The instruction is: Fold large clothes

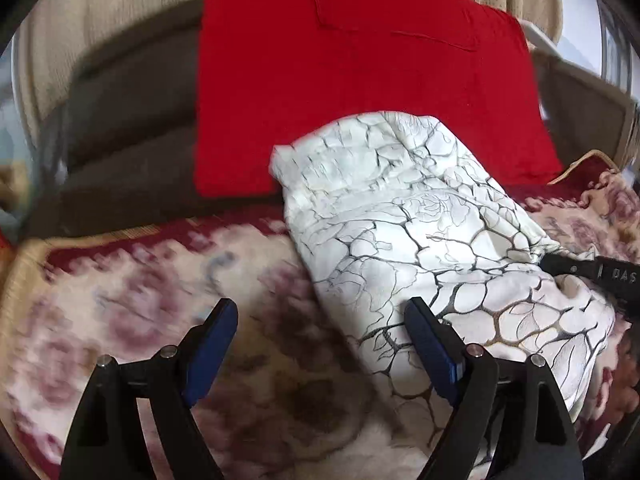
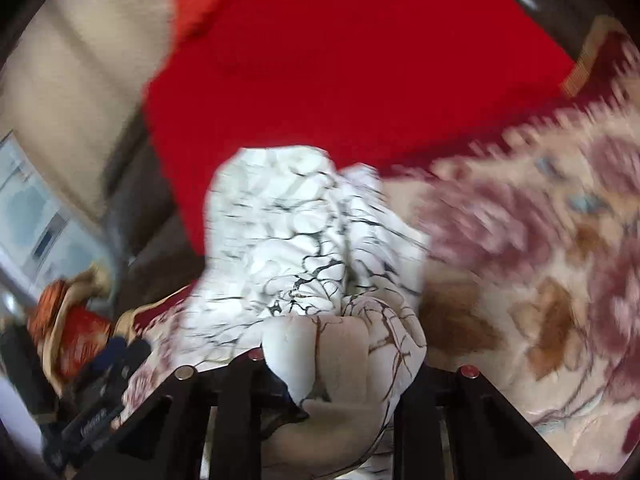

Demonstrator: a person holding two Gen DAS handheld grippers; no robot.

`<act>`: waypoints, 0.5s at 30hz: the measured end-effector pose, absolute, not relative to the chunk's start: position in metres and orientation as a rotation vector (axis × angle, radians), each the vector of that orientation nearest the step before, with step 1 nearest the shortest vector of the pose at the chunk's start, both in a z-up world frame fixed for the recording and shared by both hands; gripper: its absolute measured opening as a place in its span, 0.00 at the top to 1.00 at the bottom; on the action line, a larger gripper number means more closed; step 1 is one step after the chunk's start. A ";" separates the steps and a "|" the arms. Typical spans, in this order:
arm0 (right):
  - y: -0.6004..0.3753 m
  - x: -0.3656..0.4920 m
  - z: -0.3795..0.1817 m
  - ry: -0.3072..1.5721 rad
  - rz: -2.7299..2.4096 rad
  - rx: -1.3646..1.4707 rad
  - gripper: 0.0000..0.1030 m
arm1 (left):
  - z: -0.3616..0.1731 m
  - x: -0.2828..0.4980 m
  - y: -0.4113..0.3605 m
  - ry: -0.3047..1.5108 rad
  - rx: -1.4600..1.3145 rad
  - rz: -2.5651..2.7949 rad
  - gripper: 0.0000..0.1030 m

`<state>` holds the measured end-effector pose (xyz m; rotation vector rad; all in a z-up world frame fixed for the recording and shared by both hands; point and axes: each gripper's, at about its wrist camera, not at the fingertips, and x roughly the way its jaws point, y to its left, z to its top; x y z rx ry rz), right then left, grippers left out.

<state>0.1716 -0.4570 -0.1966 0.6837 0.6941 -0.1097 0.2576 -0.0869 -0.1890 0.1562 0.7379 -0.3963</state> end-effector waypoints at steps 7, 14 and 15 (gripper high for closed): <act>-0.452 0.174 -0.218 0.744 -0.116 0.628 0.77 | -0.220 0.257 -0.094 0.742 0.271 -0.366 0.16; -0.462 0.171 -0.228 0.709 -0.072 0.710 0.71 | -0.226 0.270 -0.096 0.770 0.250 -0.394 0.16; -0.463 0.167 -0.222 0.711 -0.053 0.718 0.68 | -0.224 0.270 -0.095 0.763 0.243 -0.403 0.17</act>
